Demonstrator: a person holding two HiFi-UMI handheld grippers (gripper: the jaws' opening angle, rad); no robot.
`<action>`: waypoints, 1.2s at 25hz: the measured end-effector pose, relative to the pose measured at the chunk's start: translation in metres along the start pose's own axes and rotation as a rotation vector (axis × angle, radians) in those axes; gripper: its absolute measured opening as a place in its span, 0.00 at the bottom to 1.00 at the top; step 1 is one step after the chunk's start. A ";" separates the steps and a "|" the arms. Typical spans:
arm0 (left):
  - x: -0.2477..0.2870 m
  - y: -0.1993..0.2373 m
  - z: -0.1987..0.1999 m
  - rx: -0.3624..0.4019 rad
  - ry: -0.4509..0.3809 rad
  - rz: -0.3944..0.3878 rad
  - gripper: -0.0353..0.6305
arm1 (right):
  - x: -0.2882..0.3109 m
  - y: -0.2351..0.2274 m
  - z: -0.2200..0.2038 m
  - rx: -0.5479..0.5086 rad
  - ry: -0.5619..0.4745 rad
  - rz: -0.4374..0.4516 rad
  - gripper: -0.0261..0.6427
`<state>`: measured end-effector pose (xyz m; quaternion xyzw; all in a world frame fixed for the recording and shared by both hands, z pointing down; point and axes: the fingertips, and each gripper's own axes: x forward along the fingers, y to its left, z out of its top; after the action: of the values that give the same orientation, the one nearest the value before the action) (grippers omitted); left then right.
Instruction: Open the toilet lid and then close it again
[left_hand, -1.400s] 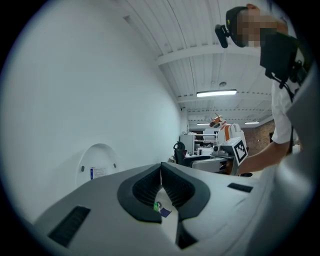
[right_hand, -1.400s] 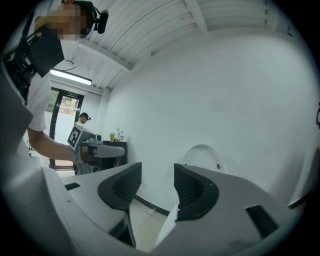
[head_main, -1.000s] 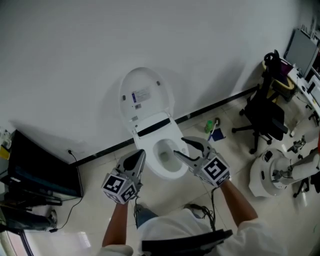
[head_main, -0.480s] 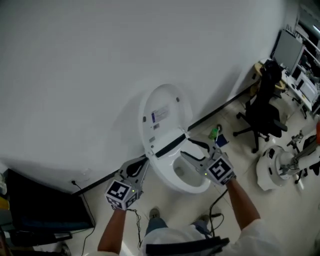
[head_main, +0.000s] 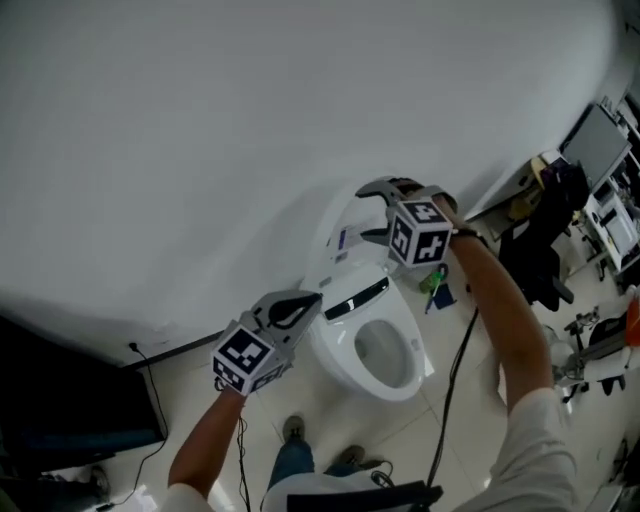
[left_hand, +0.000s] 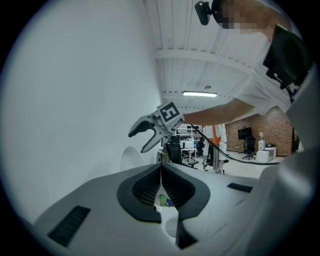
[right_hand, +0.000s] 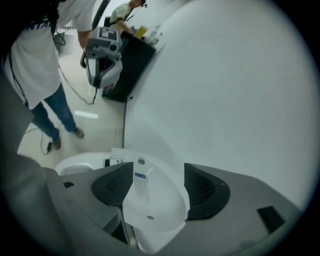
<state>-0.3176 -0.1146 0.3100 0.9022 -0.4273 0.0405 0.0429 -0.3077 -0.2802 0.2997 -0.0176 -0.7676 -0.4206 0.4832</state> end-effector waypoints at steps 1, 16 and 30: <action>0.000 0.007 -0.001 0.002 0.003 0.002 0.05 | 0.018 -0.008 -0.004 -0.061 0.050 0.054 0.54; -0.018 0.047 -0.045 -0.047 0.074 0.026 0.05 | 0.107 -0.022 -0.071 -0.375 0.478 0.415 0.35; 0.041 -0.041 -0.022 0.013 0.031 -0.126 0.05 | -0.018 0.166 -0.066 -0.292 0.197 0.156 0.34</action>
<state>-0.2608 -0.1177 0.3345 0.9268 -0.3688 0.0545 0.0461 -0.1781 -0.2105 0.4027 -0.1057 -0.6438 -0.4885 0.5794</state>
